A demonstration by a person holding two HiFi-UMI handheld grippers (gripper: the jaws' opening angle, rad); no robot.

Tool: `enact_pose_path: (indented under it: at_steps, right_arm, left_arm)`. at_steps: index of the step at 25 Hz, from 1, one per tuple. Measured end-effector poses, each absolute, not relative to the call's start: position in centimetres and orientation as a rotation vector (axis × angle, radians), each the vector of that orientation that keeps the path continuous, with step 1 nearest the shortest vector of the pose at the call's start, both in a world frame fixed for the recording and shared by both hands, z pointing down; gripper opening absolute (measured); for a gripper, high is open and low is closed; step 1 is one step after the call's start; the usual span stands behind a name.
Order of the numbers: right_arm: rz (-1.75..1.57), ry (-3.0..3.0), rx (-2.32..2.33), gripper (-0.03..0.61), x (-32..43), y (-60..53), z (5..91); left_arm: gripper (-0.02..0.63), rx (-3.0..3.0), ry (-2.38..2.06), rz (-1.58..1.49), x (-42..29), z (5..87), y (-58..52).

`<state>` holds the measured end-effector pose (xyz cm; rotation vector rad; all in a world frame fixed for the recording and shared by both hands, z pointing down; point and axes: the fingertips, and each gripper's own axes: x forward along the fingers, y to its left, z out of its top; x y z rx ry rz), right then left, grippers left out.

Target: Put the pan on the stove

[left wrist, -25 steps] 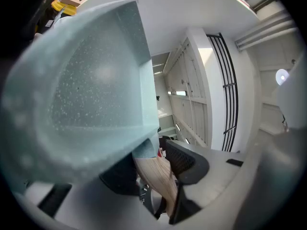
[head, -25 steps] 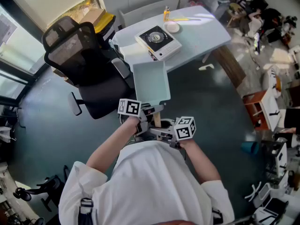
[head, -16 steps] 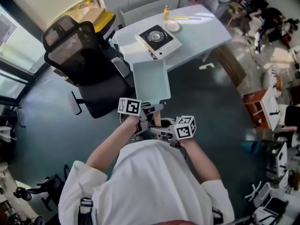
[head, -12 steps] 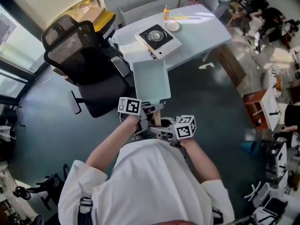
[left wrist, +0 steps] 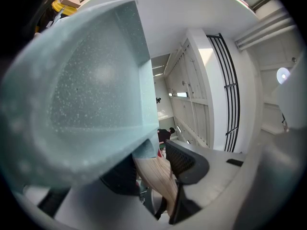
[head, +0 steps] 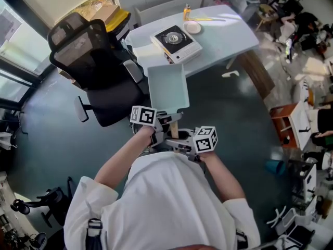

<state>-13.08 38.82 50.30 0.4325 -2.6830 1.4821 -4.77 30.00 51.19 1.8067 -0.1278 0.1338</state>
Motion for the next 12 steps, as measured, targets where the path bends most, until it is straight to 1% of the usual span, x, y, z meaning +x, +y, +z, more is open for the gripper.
enact_pose_path:
  at_steps: [12]
  right_arm:
    - [1.451, -2.667, 0.312, 0.186, -9.5, 39.5, 50.9]
  left_arm:
    - [0.186, 1.801, -0.197, 0.073, -1.9, 51.7, 30.1]
